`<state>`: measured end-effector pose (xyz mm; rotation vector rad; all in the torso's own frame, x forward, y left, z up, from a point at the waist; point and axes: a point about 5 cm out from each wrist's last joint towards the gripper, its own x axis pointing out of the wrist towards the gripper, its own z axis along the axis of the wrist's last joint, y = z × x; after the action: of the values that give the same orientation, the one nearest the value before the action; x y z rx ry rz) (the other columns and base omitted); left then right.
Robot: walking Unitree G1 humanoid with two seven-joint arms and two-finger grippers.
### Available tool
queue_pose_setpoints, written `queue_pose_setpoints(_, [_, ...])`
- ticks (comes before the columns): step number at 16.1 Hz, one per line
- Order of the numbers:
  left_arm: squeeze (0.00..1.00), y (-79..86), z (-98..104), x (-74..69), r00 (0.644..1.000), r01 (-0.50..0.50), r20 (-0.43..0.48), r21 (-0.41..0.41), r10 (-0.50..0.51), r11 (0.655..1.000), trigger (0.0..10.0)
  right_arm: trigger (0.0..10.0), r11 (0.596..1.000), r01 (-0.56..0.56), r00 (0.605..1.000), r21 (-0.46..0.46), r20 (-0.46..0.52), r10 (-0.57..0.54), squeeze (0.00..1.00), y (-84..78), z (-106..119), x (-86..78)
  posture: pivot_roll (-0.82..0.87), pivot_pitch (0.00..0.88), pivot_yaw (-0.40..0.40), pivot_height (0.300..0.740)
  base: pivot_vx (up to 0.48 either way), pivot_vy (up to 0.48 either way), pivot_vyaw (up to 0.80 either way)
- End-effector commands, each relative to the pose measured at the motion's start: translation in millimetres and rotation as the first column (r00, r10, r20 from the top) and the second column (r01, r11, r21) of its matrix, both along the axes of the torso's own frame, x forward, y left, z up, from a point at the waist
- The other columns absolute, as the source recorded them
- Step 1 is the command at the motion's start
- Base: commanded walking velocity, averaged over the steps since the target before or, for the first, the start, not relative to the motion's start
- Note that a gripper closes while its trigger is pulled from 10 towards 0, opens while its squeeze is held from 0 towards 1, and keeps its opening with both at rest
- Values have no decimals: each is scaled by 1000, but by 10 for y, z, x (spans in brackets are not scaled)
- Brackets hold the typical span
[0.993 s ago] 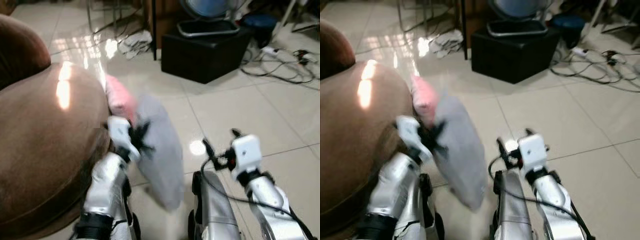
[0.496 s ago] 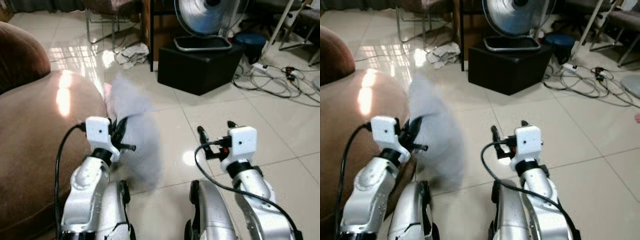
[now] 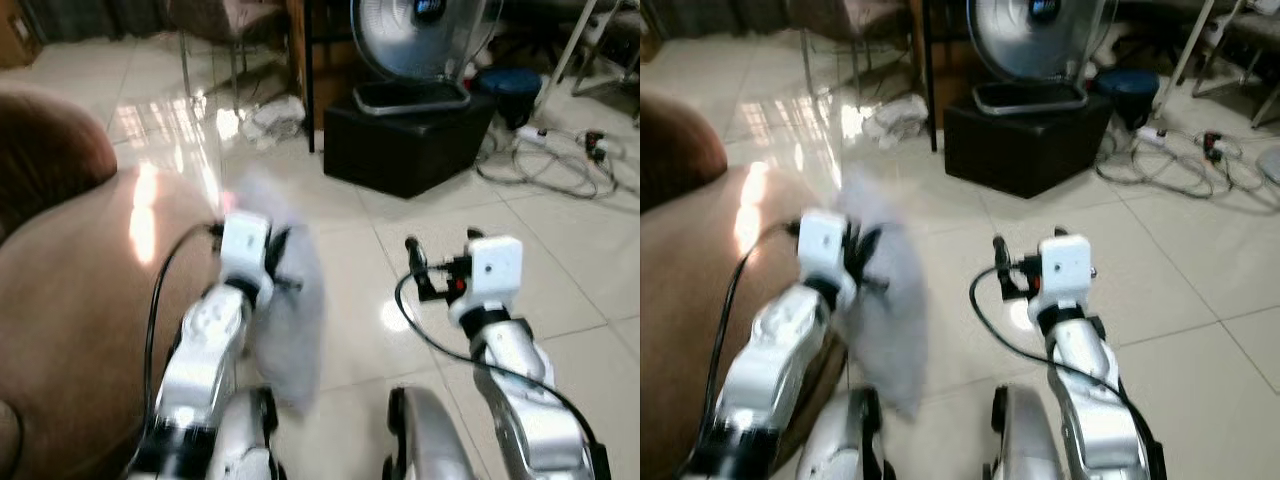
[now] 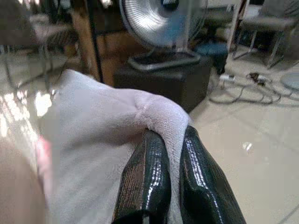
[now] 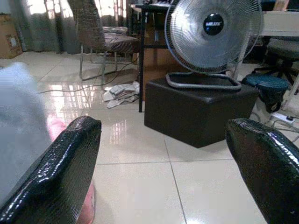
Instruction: Move the pillow to the sofa from floor
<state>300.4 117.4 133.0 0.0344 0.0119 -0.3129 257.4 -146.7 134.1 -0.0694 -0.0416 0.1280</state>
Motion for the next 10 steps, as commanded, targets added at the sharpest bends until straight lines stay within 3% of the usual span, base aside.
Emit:
queue_pose_setpoints(1, [0, 26, 97, 38, 998, -28, 56, 17, 27, 999, 10000, 10000, 1000, -7, 1000, -5, 15, 7, 0, -14, 63, 35, -77, 0, 13, 681, 0, 0, 0])
queue_pose_setpoints(7, [0, 74, 189, 120, 992, -69, 104, 33, 65, 997, 10000, 10000, 1000, -11, 1000, -2, 16, 11, 0, 4, 50, 180, -73, 0, 23, 736, 0, 0, 0])
queue_pose_setpoints(10, [0, 110, 188, 143, 991, -92, 102, 36, 88, 995, 10000, 10000, 1000, 8, 1000, -1, 14, -8, 0, -45, 17, 165, -72, 0, 31, 740, 0, 0, 0])
